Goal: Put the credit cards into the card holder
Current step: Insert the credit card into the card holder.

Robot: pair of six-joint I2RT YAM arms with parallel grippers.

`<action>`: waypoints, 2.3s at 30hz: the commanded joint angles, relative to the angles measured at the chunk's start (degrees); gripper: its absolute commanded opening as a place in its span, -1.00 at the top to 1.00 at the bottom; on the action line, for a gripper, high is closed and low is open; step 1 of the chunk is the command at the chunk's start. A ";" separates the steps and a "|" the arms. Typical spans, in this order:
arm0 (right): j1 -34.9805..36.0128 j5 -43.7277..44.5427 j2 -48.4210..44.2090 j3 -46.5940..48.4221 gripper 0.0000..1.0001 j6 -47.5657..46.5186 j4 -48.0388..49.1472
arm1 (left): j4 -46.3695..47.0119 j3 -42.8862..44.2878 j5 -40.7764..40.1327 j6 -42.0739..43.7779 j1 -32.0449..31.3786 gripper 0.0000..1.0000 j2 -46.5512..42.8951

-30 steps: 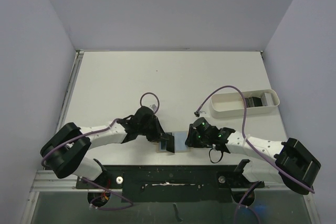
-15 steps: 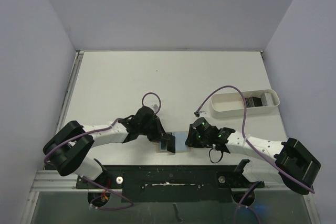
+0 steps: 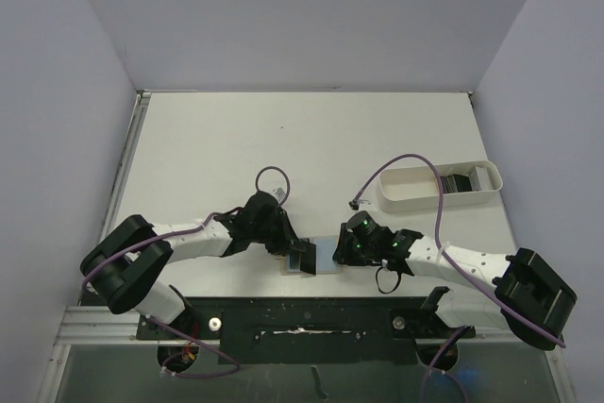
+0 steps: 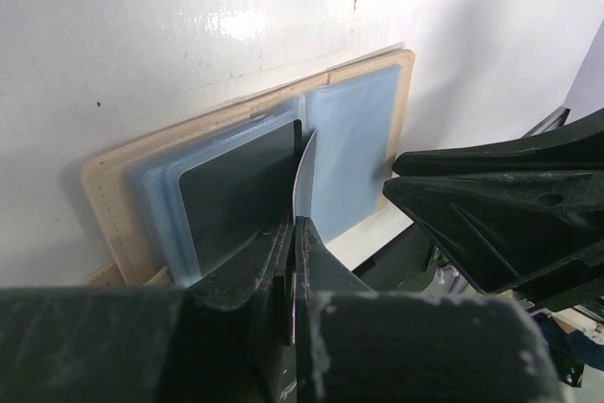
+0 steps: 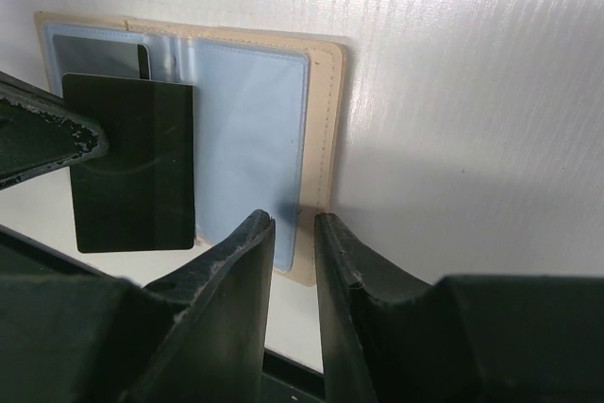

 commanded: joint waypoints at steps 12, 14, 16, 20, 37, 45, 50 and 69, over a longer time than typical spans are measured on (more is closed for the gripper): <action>0.34 0.84 -0.78 -0.50 0.47 0.82 1.11 | 2.28 0.63 -5.27 1.21 -0.18 1.00 1.47; 0.37 0.69 -0.77 -0.50 0.47 0.82 1.15 | 2.74 0.56 -5.12 1.33 -0.19 1.00 1.65; 0.35 0.60 -0.83 -0.50 0.47 0.90 1.21 | 3.00 0.50 -5.01 1.26 -0.27 1.00 1.84; 0.41 0.58 -0.95 -0.50 0.47 1.00 1.32 | 4.97 -0.43 -4.74 0.75 -0.44 1.00 1.85; 0.34 0.66 -1.59 -0.84 0.47 1.43 1.21 | 5.89 -1.32 -6.60 0.08 -1.50 0.83 2.52; 0.31 1.36 -3.00 -0.90 0.47 1.35 0.40 | -1.71 1.48 -9.77 1.38 -1.50 0.41 -0.92; 0.36 1.46 -3.05 -0.85 0.48 1.35 0.52 | -3.25 2.33 -10.24 1.58 -1.50 0.29 -2.41; 0.36 2.78 -4.68 3.72 0.39 1.51 -3.95 | -5.12 2.32 -7.62 -0.73 -2.12 0.19 -5.61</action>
